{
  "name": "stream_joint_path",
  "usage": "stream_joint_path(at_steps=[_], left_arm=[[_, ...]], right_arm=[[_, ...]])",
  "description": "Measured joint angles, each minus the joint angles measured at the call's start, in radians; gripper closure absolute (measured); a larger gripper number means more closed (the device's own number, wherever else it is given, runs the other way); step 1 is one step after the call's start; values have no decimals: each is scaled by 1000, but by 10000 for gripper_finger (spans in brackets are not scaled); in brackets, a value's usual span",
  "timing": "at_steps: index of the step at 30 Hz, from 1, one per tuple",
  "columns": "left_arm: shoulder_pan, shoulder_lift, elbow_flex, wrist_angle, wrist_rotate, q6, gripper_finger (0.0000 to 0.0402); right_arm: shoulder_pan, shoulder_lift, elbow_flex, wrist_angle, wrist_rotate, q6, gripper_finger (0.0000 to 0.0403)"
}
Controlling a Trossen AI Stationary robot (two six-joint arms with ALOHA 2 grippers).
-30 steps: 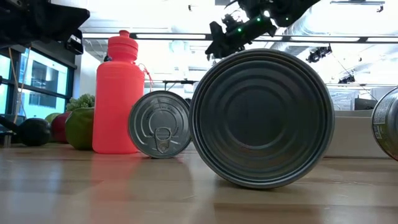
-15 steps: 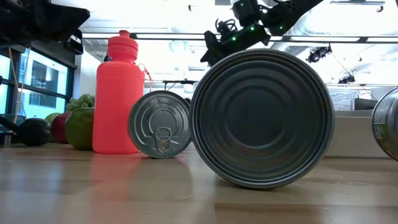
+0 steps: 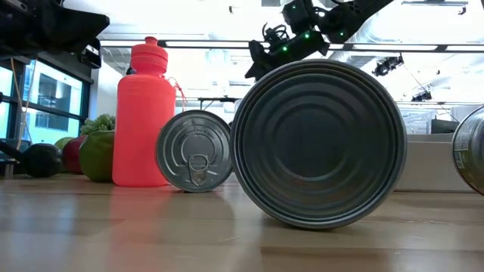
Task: Pick & Place Food Item
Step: Put the right transparent water bottle into the left transparent bin, then put the transparent water bottle into the left transparent bin
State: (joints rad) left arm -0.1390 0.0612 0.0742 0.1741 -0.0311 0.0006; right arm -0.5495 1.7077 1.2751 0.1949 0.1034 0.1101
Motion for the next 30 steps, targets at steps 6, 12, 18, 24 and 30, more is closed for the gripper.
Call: stream_joint_path(at_steps=[6, 12, 18, 24, 30], left_arm=[[0, 0, 0, 0, 0, 0, 401], [0, 0, 0, 0, 0, 0, 401], [0, 0, 0, -2, 0, 0, 401], [0, 0, 0, -18, 0, 0, 401], [0, 0, 0, -18, 0, 0, 401]], right_arm=[[0, 0, 0, -19, -1, 2, 200], [0, 0, 0, -21, -1, 3, 167], [7, 0, 0, -21, 0, 2, 147], [18, 0, 0, -6, 2, -7, 133], [20, -6, 0, 10, 2, -9, 133]])
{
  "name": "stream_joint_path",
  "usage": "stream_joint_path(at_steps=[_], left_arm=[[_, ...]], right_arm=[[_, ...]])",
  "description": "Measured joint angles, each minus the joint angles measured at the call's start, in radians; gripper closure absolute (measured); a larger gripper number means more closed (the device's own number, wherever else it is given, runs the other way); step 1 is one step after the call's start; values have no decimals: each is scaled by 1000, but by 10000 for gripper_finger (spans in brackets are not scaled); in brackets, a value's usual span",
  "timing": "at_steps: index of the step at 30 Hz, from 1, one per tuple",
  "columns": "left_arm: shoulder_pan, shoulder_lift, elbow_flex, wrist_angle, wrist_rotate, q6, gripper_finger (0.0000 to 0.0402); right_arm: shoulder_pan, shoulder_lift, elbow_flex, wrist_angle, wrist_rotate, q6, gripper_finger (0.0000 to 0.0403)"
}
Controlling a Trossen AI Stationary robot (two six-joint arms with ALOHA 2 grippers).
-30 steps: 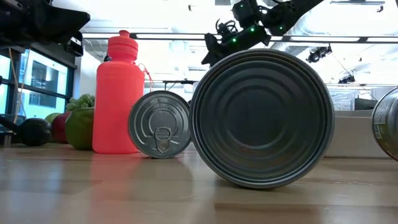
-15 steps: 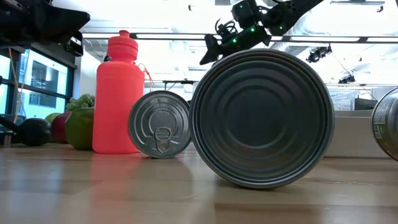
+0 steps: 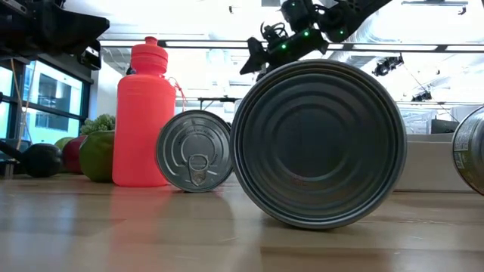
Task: Pick & Place Food Item
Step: Put the transparent water bottle into the left transparent bin
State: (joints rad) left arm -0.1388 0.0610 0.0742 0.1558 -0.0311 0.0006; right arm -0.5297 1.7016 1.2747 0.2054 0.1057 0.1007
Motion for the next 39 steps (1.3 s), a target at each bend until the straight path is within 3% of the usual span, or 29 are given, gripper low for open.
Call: stream_joint_path(at_steps=[11, 22, 28, 34, 39], left_arm=[[0, 0, 0, -6, 0, 0, 401], [0, 0, 0, -7, -2, -23, 401], [0, 0, 1, -7, -107, -8, 401], [0, 0, 19, -4, -125, 58, 401], [0, 0, 19, -5, -129, 18, 401]], right_arm=[[27, -62, 0, 2, 13, -78, 133], [130, -190, 0, -47, 180, -218, 133], [275, -269, 0, -110, 210, -211, 133], [471, -317, 0, -168, 210, -244, 133], [647, -335, 0, -204, 210, -203, 133]])
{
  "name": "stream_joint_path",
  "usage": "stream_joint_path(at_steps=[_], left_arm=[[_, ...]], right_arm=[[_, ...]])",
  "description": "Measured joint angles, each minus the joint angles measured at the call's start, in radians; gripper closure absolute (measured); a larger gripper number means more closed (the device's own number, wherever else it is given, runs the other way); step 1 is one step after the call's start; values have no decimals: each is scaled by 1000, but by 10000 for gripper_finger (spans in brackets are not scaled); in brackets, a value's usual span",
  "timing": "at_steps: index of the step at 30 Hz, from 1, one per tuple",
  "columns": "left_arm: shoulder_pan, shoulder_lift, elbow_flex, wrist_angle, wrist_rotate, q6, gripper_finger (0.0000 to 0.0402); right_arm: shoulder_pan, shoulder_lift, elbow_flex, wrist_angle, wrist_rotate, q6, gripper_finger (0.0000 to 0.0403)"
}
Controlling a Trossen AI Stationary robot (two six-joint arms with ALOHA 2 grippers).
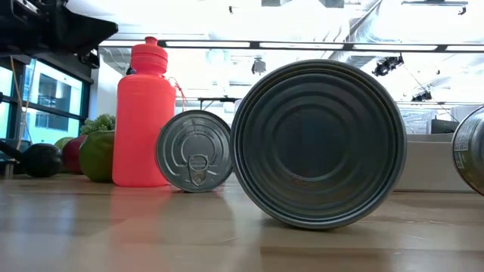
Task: Pick & Place Food Item
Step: Put the transparent water bottle into the left transparent bin
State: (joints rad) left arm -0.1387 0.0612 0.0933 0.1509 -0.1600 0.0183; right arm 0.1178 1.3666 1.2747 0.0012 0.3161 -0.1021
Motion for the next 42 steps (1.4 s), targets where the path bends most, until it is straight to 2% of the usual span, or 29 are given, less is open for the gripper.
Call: stream_joint_path(at_steps=[4, 9, 12, 15, 20, 23, 27, 31, 33, 38, 42], left_arm=[[0, 0, 16, -60, 21, -99, 401], [0, 48, 89, -141, 31, -104, 401], [0, 128, 191, -203, 31, -93, 401], [0, 254, 370, -430, 19, -106, 401], [0, 484, 698, -748, -52, -195, 401], [-2, 580, 858, -920, -18, -246, 401], [-2, 629, 988, -1054, 72, -266, 401], [-2, 615, 1055, -1130, 174, -377, 401], [-2, 599, 1061, -1160, 189, -407, 401], [-2, 574, 1054, -1188, 101, -289, 401], [-2, 583, 1054, -1194, 98, -339, 401]], right_arm=[[174, 0, 0, -40, 27, 39, 133], [380, 17, -1, -108, 157, 110, 133], [451, 36, 1, -110, 193, 180, 133], [515, 45, -1, -123, 237, 206, 133], [542, 76, 0, -131, 242, 210, 133], [528, 100, 0, -128, 236, 211, 133], [515, 127, 0, -146, 234, 208, 133], [494, 155, 0, -159, 228, 211, 133], [485, 164, 0, -156, 228, 211, 133], [470, 179, 0, -156, 227, 211, 133], [455, 178, 0, -149, 227, 211, 133]])
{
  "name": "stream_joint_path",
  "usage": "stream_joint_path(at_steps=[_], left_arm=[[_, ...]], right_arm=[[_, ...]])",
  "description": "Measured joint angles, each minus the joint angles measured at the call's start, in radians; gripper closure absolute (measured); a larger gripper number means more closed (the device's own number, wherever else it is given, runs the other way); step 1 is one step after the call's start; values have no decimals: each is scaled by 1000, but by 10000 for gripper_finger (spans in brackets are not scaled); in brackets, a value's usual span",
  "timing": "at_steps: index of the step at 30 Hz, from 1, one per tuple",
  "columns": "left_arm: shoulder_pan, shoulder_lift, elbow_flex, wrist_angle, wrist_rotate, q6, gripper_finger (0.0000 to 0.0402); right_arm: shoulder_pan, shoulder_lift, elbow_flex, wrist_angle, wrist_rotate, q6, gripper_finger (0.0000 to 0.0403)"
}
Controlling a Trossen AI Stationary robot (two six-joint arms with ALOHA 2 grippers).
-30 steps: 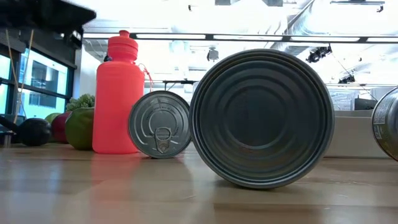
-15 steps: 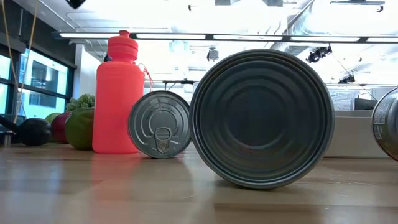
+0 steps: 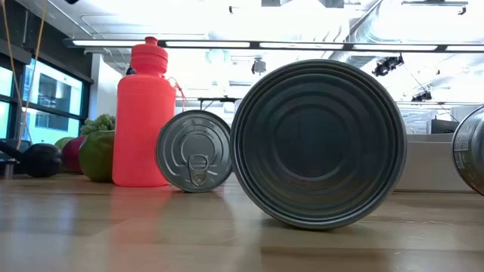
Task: Pick & Place Food Item
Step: Put the transparent water bottle into the left transparent bin
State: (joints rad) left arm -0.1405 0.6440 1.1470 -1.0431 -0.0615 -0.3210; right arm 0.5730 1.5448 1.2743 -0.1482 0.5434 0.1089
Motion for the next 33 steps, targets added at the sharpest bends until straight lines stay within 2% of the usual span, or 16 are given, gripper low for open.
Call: stream_joint_path(at_steps=[10, 15, 29, 33], left_arm=[[1, 11, -1, 8, -179, 66, 401], [1, 20, -1, 7, -177, 18, 401], [1, 68, -1, -13, -155, 32, 401], [1, 78, 0, -13, -194, 42, 394]], right_arm=[[-26, 0, 0, -4, -24, -8, 133], [-31, 0, 0, -7, -27, -8, 133], [-31, -1, 0, -3, -28, -8, 133], [-31, -1, 0, -3, -29, -8, 133]])
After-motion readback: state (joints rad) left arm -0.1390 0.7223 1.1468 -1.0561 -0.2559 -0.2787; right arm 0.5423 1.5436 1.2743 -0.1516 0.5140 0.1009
